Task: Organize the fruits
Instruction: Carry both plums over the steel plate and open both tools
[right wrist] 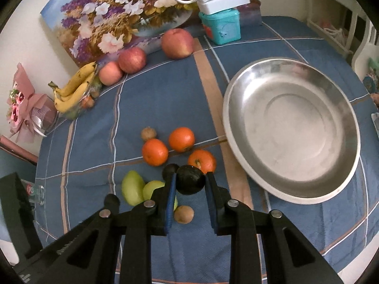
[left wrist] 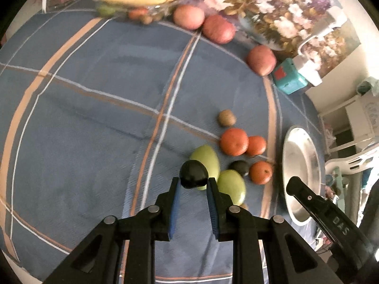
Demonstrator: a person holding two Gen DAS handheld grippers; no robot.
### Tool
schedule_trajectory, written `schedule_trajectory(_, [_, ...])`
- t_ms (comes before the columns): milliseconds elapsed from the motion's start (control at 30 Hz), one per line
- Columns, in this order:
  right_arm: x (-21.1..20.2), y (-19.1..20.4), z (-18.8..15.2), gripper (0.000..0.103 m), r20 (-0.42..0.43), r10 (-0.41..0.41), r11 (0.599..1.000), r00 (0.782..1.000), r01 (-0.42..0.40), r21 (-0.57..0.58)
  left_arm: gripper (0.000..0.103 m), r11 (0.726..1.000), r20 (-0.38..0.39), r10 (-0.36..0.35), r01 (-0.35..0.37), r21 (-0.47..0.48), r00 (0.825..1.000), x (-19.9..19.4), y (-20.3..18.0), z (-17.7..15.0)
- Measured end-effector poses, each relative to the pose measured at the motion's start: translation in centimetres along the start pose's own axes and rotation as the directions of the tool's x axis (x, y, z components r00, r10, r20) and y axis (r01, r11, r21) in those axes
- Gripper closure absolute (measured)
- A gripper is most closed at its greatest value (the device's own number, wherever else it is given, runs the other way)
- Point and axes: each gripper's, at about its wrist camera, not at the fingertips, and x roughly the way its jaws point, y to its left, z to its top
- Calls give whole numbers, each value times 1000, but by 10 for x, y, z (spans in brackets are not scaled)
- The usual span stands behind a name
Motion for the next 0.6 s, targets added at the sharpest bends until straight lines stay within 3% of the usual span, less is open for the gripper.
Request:
schedule_trajectory(100, [-7, -10, 3, 77, 19, -20, 999, 1000, 19, 29, 79, 999, 15, -27, 27, 40, 1000, -4, -16, 1])
schedule_trajectory(200, [-13, -30, 11, 77, 47, -90, 992, 995, 85, 98, 79, 994, 13, -58, 57, 96, 998, -2, -40, -1])
schedule_trajectory(267, [-15, -48, 15, 77, 55, -163, 976, 985, 153, 158, 79, 984, 4, -97, 95, 152, 995, 3, -65, -5])
schedule_trajectory(333, [-16, -68, 17, 77, 52, -268, 944, 962, 251, 212, 79, 972, -6, -127, 126, 200, 992, 9, -85, -8])
schedule_trajectory(400, [-18, -82, 18, 77, 50, -321, 922, 946, 300, 243, 79, 959, -12, -150, 149, 242, 989, 17, -106, -12])
schedule_trajectory(600, [-25, -115, 19, 77, 36, -354, 887, 935, 323, 330, 79, 936, -42, -200, 204, 288, 979, 36, -147, -12])
